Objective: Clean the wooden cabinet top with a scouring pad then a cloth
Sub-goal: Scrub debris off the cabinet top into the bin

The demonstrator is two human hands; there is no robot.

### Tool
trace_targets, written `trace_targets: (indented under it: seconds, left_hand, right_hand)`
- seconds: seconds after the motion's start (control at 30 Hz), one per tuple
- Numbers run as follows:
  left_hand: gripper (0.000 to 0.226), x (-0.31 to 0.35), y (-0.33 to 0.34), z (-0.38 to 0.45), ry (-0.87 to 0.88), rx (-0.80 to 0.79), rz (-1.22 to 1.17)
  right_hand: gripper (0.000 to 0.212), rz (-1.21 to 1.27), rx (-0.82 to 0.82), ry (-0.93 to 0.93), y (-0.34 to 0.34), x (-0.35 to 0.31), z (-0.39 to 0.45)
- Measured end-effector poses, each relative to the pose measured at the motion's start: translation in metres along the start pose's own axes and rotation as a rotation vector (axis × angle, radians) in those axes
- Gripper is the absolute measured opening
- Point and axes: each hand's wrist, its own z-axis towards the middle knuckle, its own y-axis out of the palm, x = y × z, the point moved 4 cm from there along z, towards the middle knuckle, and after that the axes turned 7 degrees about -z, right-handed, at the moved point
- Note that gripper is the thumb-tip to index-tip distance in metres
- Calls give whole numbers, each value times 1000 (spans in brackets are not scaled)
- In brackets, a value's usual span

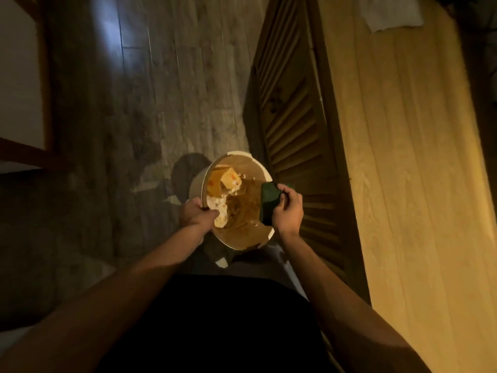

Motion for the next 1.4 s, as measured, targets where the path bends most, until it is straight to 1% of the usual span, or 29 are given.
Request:
trace_targets:
  seconds: [0.13,0.2,0.27,0.33,0.37,0.47,0.57,0.67,0.8,0.9,1.03,1.1,1.27,1.4]
  left_hand:
    - [25,25,9,42,48,-55,100]
    - [24,29,21,67,65,-98,108]
    - [22,34,28,80,111,-129,143]
    - [29,29,50,118,76,-115,149]
    - [31,29,53,123,61,-124,133]
    - [30,20,81,174,-17,-120,125]
    - [32,6,109,217,-21,-134,133]
    - [27,-11,134,256,-50,-110,73]
    - [35,-37,166,300,-72,-152,-5]
    - [33,-48,188,327,-74,-183,-66]
    - [39,-60,204,354,-77,-244,-76]
    - [42,-65,207,365,-71,-241,-86]
    - [40,-78,204,381,-86,-208,-122]
    - [31,-94,196,390,-109,-181,-134]
  right_hand:
    - [28,48,3,106,31,-8,40]
    - [28,81,-14,170,52,-6,62]
    - [28,94,-47,188,64,-5,75]
    - [28,72,-89,204,95,11,107]
    - [27,65,-107,185,98,14,111]
    - [28,20,-153,192,132,34,148]
    - [29,-15,-186,210,158,53,180]
    - [29,-11,-171,244,179,71,209]
    - [30,-37,-128,263,200,101,239]
    - [29,-44,-117,317,219,120,253]
    - [27,-42,-123,333,240,130,261]
    - [28,-31,-138,319,247,133,260]
    - [29,-22,-166,272,256,140,253]
    - [35,-12,-184,251,253,142,252]
